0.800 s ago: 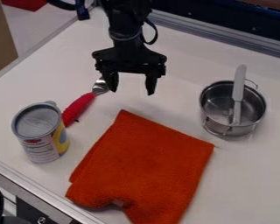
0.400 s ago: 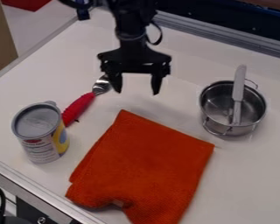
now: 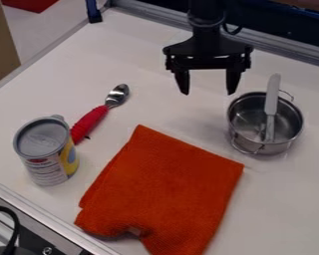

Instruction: Move the silver knife to the Left of the silver pot

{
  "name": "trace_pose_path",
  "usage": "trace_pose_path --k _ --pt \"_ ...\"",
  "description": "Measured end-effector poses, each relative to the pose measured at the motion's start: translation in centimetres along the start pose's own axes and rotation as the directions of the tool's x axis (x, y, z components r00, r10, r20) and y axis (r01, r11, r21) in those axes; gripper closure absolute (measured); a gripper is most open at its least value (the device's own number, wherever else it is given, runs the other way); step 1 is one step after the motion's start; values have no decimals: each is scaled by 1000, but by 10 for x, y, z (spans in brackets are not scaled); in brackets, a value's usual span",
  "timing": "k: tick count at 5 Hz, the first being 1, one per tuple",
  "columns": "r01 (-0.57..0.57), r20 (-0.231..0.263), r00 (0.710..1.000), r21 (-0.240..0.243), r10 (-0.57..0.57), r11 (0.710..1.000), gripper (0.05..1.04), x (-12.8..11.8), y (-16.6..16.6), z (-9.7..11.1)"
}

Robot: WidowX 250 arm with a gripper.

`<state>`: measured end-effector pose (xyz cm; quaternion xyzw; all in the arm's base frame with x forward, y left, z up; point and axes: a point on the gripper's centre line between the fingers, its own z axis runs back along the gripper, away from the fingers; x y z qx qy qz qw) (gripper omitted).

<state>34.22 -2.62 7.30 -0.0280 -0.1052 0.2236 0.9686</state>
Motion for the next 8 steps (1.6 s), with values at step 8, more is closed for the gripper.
trace_pose_path --k 8 --pt "47 57 997 52 -50 998 92 -27 -79 -46"
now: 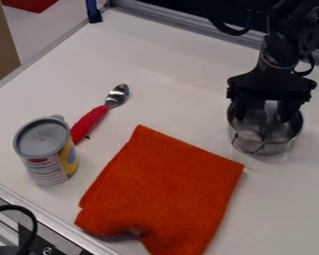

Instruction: Move the silver knife to the Left of the silver pot

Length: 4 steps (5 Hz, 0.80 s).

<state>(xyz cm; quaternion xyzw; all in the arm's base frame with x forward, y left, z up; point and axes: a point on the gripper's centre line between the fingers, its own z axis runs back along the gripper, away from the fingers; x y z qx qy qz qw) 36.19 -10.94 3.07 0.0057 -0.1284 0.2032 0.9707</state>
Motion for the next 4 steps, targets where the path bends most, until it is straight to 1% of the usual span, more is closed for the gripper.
trace_pose_path --k 1,2,3,4 --pt "-6 -10 1000 16 6 1000 92 -1 -1 -8" --pt "-8 10 1000 18 8 1000 140 1 -2 -9" --pt "-8 17 1000 34 7 999 413 0 -1 -13" --pt "-18 5 1000 53 18 998 711 -1 0 -18"
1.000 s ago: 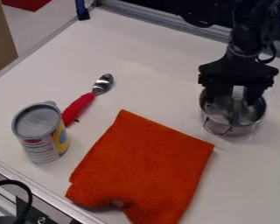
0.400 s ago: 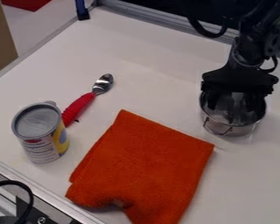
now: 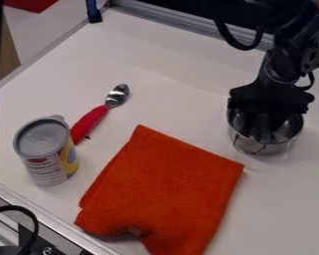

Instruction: Move the silver knife to the Left of the silver pot

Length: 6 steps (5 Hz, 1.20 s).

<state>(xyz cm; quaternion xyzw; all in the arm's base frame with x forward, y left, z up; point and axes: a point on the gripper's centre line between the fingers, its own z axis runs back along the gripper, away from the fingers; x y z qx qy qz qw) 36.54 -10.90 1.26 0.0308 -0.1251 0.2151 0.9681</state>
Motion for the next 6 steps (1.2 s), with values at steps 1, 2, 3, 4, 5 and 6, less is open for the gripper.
trace_pose_path --k 1,2,3,4,5,6 --pt "-26 17 1000 2 26 1000 867 6 -3 2" --pt "-46 3 999 2 46 999 890 7 0 2" --pt "-80 -31 996 15 81 997 890 12 5 6" --pt "-118 -63 991 -7 117 993 890 23 11 20" --pt "-215 -60 975 -52 212 975 890 45 28 41" --pt "-400 -56 916 -39 398 916 890 77 59 47"
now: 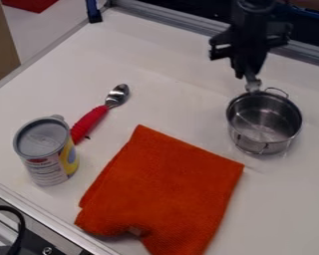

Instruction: Move the silver knife to the Left of the silver pot

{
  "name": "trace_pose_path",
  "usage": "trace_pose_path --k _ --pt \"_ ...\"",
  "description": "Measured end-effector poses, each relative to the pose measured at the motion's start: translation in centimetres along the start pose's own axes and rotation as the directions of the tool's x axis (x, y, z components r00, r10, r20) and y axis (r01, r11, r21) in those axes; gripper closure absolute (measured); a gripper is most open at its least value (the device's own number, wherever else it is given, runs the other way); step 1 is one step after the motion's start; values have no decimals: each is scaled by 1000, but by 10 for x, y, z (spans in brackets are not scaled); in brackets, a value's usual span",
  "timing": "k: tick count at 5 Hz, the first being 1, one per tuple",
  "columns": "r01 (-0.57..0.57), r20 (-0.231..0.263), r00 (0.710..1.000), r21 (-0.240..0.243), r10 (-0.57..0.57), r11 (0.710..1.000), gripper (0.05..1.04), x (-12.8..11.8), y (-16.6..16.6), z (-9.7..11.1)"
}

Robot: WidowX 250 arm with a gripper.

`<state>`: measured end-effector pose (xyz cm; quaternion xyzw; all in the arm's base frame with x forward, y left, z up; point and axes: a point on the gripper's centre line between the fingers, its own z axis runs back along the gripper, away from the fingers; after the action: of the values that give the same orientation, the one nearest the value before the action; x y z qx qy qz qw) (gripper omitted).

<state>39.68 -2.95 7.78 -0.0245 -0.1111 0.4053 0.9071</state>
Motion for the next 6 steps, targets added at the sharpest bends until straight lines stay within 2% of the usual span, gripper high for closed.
trace_pose_path --k 1,2,3,4,5,6 --pt "-257 8 966 40 257 966 890 43 14 -7" --pt "-444 -2 894 128 448 887 890 67 30 -36" --pt "-532 11 845 106 534 840 890 80 40 -45" --pt "-456 -7 885 185 466 870 849 75 53 -67" --pt "-337 -32 935 228 353 914 658 75 51 -68" --pt "-318 -27 941 260 336 912 365 80 49 -74"
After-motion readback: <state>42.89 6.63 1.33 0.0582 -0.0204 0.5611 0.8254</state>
